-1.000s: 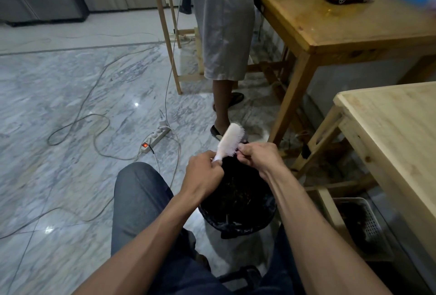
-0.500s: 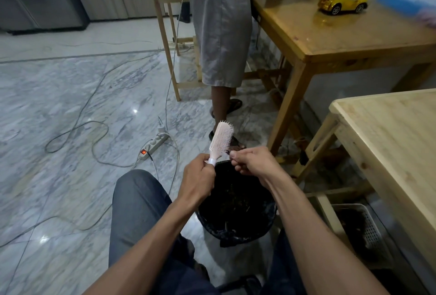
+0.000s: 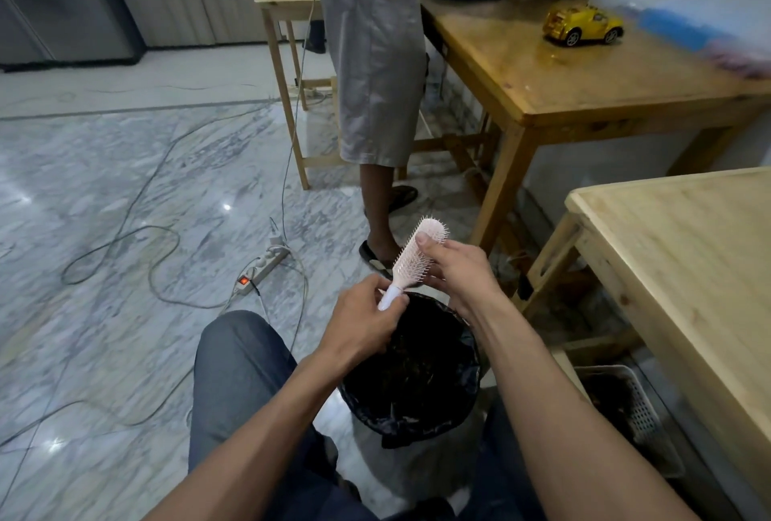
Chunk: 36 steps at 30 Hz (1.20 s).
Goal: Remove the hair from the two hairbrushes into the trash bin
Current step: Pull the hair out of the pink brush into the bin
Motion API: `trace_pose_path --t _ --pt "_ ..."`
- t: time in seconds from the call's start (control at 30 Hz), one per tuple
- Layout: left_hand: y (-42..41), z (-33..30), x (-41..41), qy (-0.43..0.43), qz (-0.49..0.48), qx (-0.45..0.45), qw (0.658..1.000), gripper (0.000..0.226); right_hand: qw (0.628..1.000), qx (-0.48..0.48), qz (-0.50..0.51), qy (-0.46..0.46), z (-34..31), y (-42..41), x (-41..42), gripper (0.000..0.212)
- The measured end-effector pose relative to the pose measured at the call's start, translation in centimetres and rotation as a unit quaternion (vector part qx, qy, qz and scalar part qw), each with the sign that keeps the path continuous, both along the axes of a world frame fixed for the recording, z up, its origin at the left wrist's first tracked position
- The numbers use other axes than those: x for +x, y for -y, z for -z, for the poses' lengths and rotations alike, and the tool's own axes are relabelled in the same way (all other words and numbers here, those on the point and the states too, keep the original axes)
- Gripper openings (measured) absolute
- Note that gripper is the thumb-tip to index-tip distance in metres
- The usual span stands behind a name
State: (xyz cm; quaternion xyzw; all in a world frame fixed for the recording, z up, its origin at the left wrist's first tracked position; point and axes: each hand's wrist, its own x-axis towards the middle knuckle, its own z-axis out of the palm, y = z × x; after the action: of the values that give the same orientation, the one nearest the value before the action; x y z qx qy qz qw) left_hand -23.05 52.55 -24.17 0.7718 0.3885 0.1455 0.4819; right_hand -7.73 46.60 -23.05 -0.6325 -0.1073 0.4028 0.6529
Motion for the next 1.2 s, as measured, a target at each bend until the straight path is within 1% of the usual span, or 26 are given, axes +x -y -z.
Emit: trace_pose_path --t 0.1,0.27,0.3,0.37,0.43,0.57,0.63,0.73,0.83,0.9,0.97,1.0,1.07,1.2 --pt "-0.1 -0.9 0.1 0.021 0.012 0.038 0.999 0.016 1.000 0.000 0.012 0.011 -1.5 0.3 0.6 0.030" --pt "-0.1 -3.0 1.8 0.046 0.010 0.105 0.993 0.011 0.997 0.008 0.052 0.047 -5.9 1.0 2.2 0.025" --pt "0.0 -3.7 2.3 0.054 0.017 0.118 0.991 0.012 0.996 0.018 0.062 0.053 -6.9 1.3 2.7 0.029" --pt "0.5 -5.1 3.3 0.079 0.035 0.136 0.987 0.014 0.993 0.036 0.089 0.069 -9.0 2.4 3.6 0.042" --pt "1.1 -6.6 4.4 0.105 0.062 0.153 0.981 0.020 0.988 0.045 0.112 0.095 -10.8 3.8 4.5 0.046" --pt "3.0 -9.4 7.5 0.147 0.124 0.215 0.958 0.031 0.975 0.046 0.165 0.139 -14.0 7.4 6.5 0.031" --pt "4.4 -11.0 9.2 0.168 0.156 0.233 0.945 0.030 0.969 0.042 0.193 0.151 -15.3 9.5 7.8 0.033" --pt "7.2 -13.1 11.8 0.195 0.206 0.243 0.928 0.028 0.957 0.034 0.229 0.175 -17.3 13.4 9.1 0.041" --pt "10.6 -14.5 14.6 0.206 0.255 0.254 0.910 0.027 0.941 0.025 0.278 0.190 -18.8 17.8 10.1 0.038" --pt "13.1 -15.0 16.5 0.200 0.279 0.255 0.904 0.024 0.931 0.016 0.311 0.192 -19.5 21.0 11.0 0.035" --pt "15.5 -15.4 18.3 0.191 0.304 0.253 0.898 0.020 0.918 0.001 0.347 0.189 -19.8 24.1 11.9 0.039" --pt "16.7 -15.5 19.3 0.186 0.323 0.251 0.894 0.017 0.912 -0.006 0.365 0.186 -19.9 25.7 12.4 0.035" --pt "18.9 -15.8 21.2 0.170 0.363 0.256 0.880 0.016 0.901 -0.025 0.393 0.182 -20.0 28.9 13.3 0.008" --pt "23.2 -15.6 24.8 0.132 0.425 0.276 0.852 0.018 0.882 -0.056 0.438 0.161 -18.9 33.8 15.7 0.013"
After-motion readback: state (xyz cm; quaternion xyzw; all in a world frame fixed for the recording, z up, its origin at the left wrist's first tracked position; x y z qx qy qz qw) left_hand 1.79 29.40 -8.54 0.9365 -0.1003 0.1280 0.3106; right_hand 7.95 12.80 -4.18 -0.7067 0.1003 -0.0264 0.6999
